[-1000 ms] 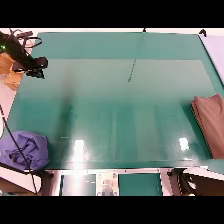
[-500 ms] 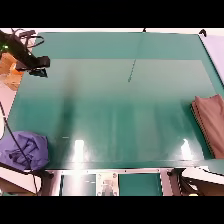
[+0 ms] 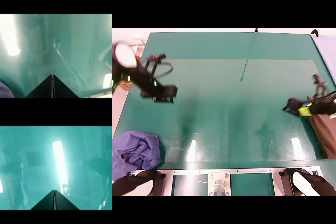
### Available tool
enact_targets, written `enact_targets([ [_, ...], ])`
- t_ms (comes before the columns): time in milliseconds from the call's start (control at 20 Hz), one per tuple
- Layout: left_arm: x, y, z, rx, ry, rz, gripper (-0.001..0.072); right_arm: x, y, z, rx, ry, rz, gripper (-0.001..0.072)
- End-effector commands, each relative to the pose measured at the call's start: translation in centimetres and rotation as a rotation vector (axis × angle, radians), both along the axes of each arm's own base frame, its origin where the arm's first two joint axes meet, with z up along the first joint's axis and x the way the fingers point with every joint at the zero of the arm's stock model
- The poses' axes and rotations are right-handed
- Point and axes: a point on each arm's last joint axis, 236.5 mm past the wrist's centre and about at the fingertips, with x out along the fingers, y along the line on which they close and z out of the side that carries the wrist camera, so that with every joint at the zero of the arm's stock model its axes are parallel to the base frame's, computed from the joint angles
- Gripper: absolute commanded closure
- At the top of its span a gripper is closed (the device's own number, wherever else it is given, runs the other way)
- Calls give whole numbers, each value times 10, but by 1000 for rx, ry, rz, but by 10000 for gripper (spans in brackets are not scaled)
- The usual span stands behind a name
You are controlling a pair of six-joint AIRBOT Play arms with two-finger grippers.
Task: Fold the shirts.
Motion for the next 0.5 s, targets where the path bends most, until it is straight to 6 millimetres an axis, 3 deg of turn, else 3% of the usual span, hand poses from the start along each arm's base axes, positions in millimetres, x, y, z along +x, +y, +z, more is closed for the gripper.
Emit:
enact_targets([
  [0,-44,-3,-23,-40,-26,31,675,-25,49,-16,20,-26,127,694],
  [150,-45,-3,-21,-44,-40,34,674,-32,62,-16,37,-10,170,694],
  [450,-38,-4,-19,-49,-68,45,674,-32,62,-16,37,-10,169,694],
])
